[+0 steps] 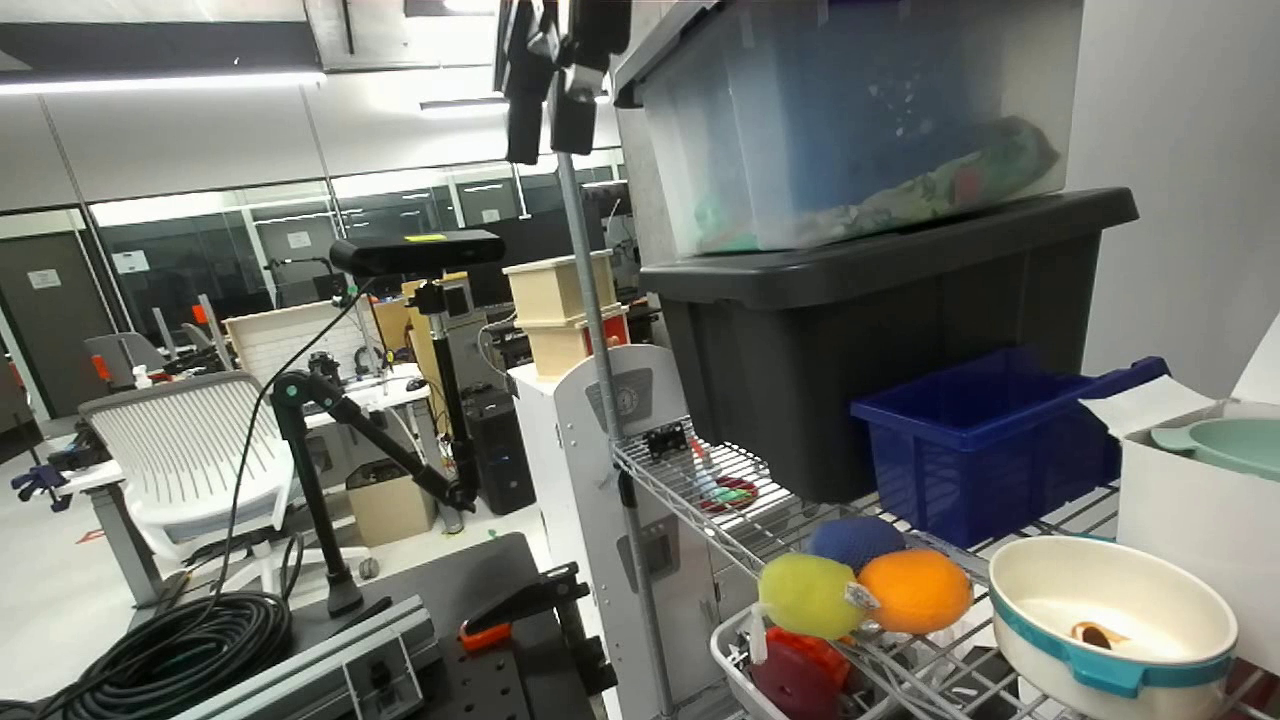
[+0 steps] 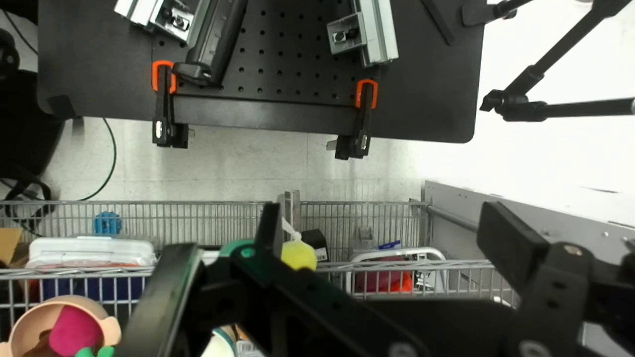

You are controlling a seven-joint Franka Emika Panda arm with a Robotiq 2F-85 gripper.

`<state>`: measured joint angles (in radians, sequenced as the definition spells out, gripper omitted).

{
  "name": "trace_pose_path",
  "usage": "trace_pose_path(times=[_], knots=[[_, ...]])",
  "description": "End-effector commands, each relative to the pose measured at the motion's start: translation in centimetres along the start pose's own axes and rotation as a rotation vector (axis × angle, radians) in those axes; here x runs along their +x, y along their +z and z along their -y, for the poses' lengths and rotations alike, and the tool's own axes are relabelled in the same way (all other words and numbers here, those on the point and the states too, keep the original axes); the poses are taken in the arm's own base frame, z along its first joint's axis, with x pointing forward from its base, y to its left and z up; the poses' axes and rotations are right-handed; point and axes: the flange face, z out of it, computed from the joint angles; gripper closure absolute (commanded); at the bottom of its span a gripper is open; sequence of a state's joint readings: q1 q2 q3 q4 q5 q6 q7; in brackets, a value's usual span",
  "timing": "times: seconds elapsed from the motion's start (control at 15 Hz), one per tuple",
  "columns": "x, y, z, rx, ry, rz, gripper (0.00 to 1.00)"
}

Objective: Pick up the strawberry plush toy from the bowl and put it in the blue container

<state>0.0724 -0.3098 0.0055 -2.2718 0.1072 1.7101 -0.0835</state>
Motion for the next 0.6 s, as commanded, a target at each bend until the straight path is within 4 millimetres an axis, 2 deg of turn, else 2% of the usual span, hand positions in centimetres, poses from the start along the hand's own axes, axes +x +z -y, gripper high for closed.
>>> trace_pose_path(times=[0.0,0.27,0.53], knots=[[2.8,-0.7,-1.6,-0.013,-0.007,-0.061,0.0],[6.1,-1.4,-3.0,-0.04,-0.005,-0.167,0.0],[10.2,-2.4,-5.0,-0.174,-0.033,-0.311,0.0]])
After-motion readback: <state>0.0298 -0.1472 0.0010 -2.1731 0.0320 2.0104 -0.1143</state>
